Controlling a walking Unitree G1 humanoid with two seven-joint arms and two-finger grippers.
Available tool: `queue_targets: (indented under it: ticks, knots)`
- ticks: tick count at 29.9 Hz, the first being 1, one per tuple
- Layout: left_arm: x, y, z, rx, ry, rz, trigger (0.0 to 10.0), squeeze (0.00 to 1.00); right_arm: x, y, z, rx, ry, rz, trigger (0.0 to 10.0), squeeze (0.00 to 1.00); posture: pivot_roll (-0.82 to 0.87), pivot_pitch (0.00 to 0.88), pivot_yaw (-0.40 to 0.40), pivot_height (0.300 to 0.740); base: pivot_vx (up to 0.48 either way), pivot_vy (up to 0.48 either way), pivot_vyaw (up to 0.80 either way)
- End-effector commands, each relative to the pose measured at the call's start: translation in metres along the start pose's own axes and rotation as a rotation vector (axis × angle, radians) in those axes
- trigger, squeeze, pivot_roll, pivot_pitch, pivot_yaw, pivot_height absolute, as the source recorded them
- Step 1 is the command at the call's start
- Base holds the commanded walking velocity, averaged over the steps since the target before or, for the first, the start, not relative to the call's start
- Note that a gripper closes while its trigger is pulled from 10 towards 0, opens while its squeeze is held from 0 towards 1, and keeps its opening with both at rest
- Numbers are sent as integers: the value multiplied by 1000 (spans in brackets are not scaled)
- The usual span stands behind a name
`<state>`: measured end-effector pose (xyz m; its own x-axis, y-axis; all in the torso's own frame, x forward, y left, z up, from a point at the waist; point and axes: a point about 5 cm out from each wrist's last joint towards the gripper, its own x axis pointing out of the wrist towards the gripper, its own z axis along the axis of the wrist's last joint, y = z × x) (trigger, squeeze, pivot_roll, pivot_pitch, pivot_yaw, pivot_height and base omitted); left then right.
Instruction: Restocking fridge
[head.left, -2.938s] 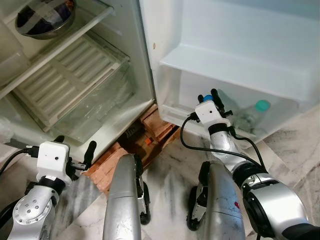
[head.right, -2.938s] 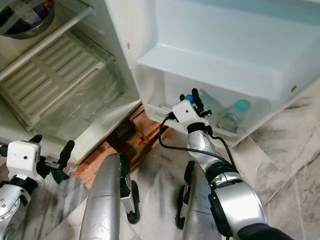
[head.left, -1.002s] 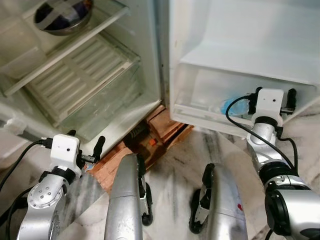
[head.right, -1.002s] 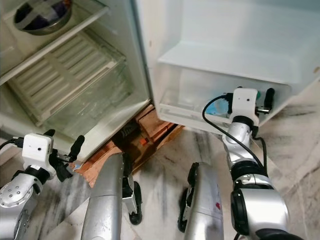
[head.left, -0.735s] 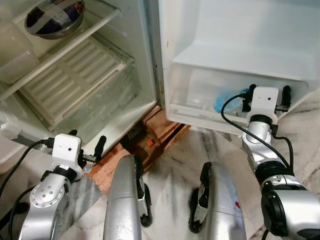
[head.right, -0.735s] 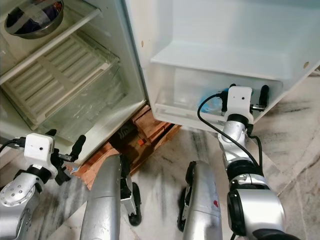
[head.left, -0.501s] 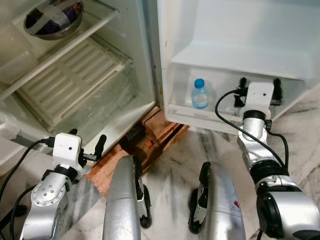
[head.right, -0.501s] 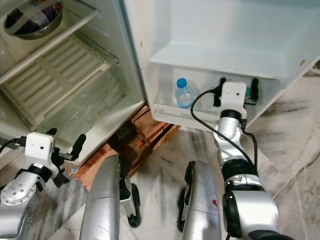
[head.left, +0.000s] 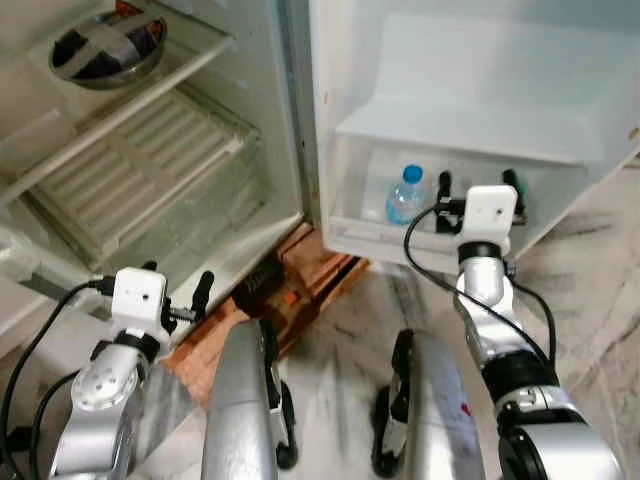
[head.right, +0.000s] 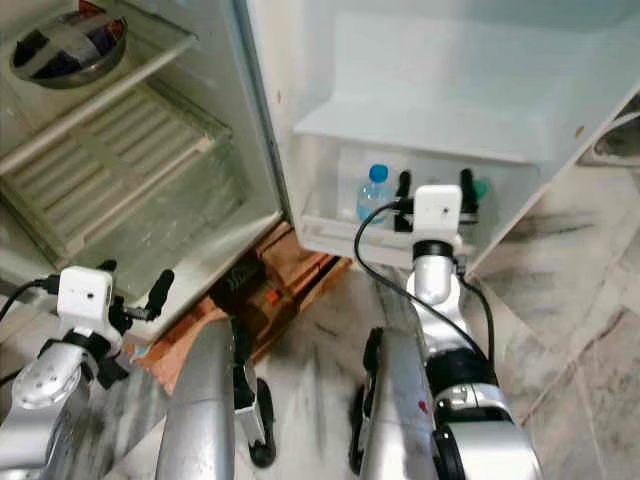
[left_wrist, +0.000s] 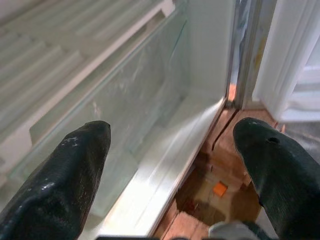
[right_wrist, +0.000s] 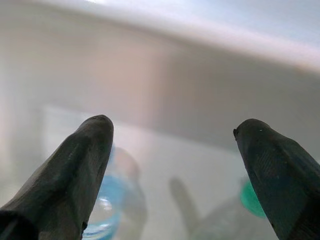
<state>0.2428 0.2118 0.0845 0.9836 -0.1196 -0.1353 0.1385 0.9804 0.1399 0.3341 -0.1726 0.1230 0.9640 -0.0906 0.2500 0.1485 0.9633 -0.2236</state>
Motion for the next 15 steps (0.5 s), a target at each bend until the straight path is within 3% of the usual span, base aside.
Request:
queue_targets:
  ticks: [1, 5, 9, 13, 15]
  knots:
    - [-1, 2, -7, 1, 27, 20, 10000, 0, -7, 5, 3, -2, -14, 53, 10000, 0, 161, 102, 41, 567, 0, 0, 0]
    - [3, -5, -8, -24, 23, 16, 10000, 0, -33, 19, 4, 15, -17, 159, 10000, 0, 136, 67, 23, 567, 0, 0, 0]
    - [5, -9, -8, -37, 9, 18, 10000, 0, -41, 25, 3, 65, 32, 166, 10000, 0, 130, 48, 16, 567, 0, 0, 0]
    - [7, -11, -10, -73, 3, 47, 10000, 0, -49, 31, 16, 203, 13, 174, 10000, 0, 102, 18, 14, 567, 0, 0, 0]
    - [8, -15, -12, -108, 11, 34, 10000, 0, -51, 29, 16, 200, 14, 145, 10000, 0, 97, 8, 11, 582, 0, 0, 0]
